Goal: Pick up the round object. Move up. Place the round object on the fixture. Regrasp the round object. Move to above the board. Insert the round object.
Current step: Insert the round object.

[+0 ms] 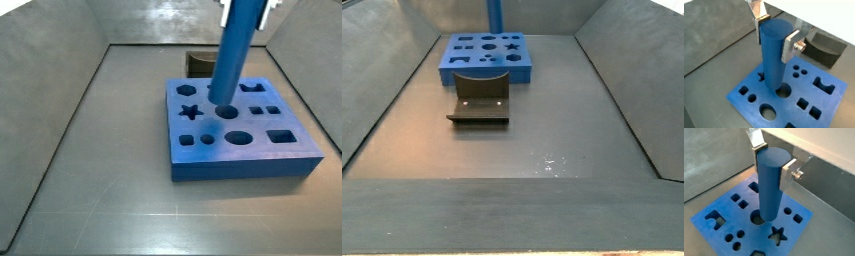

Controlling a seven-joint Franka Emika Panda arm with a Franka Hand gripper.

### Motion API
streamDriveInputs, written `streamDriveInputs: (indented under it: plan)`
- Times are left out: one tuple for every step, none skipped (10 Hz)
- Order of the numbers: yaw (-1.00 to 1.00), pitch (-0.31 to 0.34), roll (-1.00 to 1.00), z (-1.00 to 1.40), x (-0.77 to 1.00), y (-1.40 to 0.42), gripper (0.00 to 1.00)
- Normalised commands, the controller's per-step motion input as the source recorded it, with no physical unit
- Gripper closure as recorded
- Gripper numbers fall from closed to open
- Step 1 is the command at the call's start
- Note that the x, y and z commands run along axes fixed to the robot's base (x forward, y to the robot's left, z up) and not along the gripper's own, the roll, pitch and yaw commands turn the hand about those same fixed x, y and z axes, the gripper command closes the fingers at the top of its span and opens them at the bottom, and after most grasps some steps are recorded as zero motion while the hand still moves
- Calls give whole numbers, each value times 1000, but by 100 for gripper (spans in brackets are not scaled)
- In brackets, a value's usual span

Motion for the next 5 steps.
streamDriveInputs:
  plan:
    - [0,11,137,-260,1000,14,100]
    - [0,-109,216,-440,834,0,100]
    - [-29,-209,149,-306,514,-3,100]
    - [-9,-87,116,-129,377,0,100]
    - [0,-27,11,-26,89,6,100]
